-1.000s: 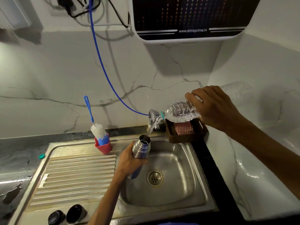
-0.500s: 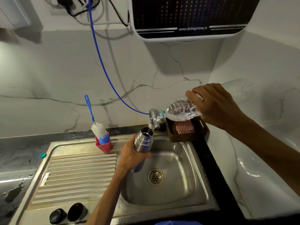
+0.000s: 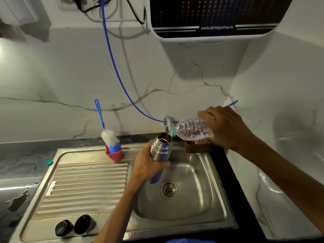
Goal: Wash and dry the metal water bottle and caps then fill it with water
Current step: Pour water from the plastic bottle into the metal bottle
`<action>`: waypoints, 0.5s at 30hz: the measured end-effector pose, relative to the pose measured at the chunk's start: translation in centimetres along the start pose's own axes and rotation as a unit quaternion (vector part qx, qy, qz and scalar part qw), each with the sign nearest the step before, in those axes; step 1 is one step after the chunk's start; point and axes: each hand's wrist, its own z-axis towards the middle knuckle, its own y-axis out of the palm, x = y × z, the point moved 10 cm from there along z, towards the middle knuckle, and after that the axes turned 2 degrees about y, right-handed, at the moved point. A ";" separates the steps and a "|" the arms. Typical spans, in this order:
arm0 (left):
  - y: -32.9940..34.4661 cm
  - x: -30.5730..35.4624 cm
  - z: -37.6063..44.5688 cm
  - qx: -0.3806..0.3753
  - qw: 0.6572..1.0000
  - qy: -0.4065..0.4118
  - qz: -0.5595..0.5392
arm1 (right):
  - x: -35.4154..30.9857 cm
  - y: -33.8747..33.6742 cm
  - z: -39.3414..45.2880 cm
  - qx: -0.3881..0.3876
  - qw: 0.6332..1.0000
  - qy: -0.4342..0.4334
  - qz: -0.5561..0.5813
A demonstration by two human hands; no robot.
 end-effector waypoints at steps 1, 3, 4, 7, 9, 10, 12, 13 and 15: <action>0.1 0.1 0.0 -0.001 1.000 0.001 -0.002 | -0.2 0.3 -0.1 0.003 1.000 0.004 0.006; 0.2 0.1 0.0 0.000 1.000 0.004 -0.007 | -0.4 0.8 -0.2 0.001 0.999 0.018 0.028; 0.2 0.1 -0.1 0.001 1.000 0.007 -0.008 | -0.4 1.1 -0.2 -0.004 0.999 0.024 0.041; 0.2 -0.4 -0.2 0.007 1.000 0.010 -0.010 | -0.3 2.3 -0.5 -0.034 0.996 0.042 0.070; 0.2 -0.9 -0.3 0.008 1.000 0.004 -0.011 | -0.4 2.7 -0.7 -0.038 0.996 0.044 0.060; 0.2 -1.2 -0.3 0.008 1.000 0.000 -0.010 | -0.5 2.7 -0.8 -0.033 0.997 0.041 0.050; 0.2 -1.6 -0.4 0.006 1.000 -0.004 -0.009 | -0.9 2.4 -0.7 -0.025 0.999 0.025 0.029; 0.2 -1.7 -0.4 0.006 1.000 -0.003 -0.008 | -1.1 2.0 -0.7 -0.021 0.999 0.015 0.018; 0.1 -2.0 -0.5 0.009 1.000 -0.003 -0.002 | -1.5 1.2 -0.5 -0.006 1.000 -0.011 -0.007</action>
